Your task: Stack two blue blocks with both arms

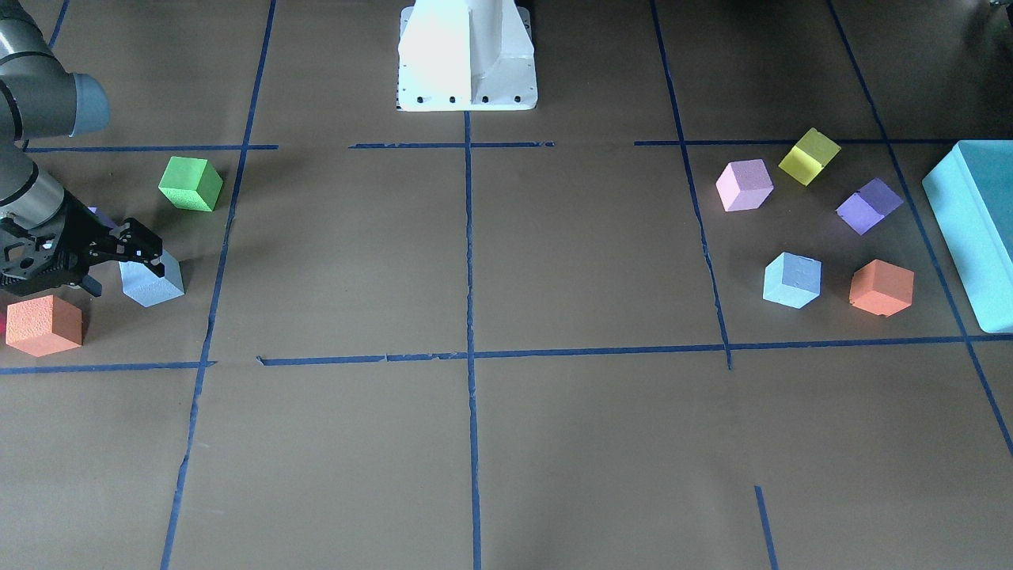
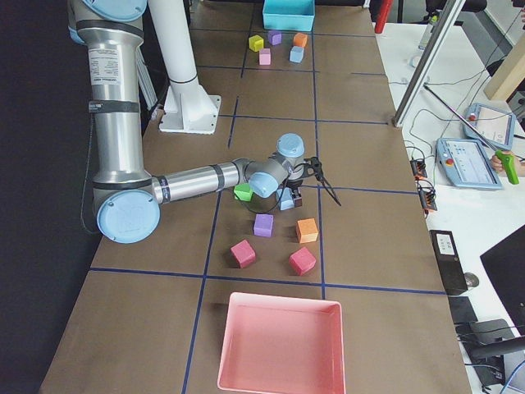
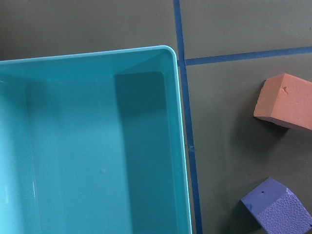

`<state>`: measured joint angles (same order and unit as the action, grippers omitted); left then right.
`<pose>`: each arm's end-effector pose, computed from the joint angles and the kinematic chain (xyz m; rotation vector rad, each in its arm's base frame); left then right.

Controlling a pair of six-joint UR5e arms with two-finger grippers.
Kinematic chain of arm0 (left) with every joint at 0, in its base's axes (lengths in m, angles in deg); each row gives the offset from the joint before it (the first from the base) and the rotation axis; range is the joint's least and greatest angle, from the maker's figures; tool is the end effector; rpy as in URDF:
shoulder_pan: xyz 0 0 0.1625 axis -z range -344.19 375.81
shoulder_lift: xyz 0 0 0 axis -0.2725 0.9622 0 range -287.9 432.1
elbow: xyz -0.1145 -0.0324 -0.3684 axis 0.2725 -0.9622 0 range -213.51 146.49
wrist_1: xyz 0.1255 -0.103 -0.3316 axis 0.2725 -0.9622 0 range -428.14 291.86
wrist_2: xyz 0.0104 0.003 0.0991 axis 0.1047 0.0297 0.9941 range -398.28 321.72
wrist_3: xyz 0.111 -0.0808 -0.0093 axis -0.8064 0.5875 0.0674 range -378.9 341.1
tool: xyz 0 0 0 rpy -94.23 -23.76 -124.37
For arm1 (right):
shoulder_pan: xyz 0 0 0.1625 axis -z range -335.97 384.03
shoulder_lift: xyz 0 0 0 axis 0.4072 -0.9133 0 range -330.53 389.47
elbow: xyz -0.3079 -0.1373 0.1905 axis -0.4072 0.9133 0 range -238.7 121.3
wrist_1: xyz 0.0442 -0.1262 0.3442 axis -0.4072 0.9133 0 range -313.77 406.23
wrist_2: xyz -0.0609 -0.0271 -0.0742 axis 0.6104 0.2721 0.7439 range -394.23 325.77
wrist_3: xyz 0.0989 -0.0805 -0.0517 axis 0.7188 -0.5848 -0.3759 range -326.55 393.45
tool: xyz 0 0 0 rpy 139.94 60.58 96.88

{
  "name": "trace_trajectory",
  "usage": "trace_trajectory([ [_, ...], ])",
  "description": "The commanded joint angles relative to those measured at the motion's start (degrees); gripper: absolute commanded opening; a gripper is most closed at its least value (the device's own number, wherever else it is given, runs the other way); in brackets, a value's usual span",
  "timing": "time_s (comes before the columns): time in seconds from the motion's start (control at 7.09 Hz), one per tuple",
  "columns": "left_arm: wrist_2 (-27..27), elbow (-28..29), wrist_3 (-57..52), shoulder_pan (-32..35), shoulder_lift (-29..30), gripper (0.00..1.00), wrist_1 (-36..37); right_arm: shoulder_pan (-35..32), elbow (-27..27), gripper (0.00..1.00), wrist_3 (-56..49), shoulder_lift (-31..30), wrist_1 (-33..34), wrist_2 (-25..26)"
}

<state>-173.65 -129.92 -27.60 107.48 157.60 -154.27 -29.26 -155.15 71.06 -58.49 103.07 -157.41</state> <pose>-0.0472 -0.4088 0.6371 0.0391 0.7918 0.1027 -0.2557 -0.4398 0.5184 0.2286 -0.8671 -0.1958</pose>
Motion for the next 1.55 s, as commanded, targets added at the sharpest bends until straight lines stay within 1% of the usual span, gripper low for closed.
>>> trace_trajectory([
  [0.0, 0.0, 0.0, 0.0, 0.0, -0.1, 1.00, 0.0, 0.9, -0.1, 1.00, 0.1, 0.0, 0.0, 0.0],
  [0.71, -0.1, -0.1, 0.1, 0.0, -0.1, 1.00, 0.0, 3.3, 1.0, 1.00, 0.1, -0.6, 0.7, 0.4],
  [0.85, -0.1, -0.1, 0.1, 0.0, -0.1, 1.00, 0.0, 3.3, 1.0, 0.94, 0.1, -0.4, 0.7, 0.4],
  [0.99, -1.2, -0.1, 0.0, 0.0, -0.1, 1.00, 0.0, 3.3, 0.9, 0.64, 0.1, -0.5, 0.7, 0.4],
  [1.13, -2.2, 0.0, 0.0, 0.0, -0.2, 1.00, 0.0, 3.2, 0.7, 0.28, 0.1, -0.4, 0.7, 0.4],
  [1.27, -2.2, 0.0, 0.0, 0.0, -0.2, 1.00, 0.0, 2.8, 0.4, 0.12, 0.0, -0.5, 0.7, 0.4],
  [1.41, -2.2, -0.1, 0.0, 0.0, -0.2, 1.00, 0.0, 1.4, -0.2, 0.03, 0.0, -0.5, 0.7, 0.1],
])
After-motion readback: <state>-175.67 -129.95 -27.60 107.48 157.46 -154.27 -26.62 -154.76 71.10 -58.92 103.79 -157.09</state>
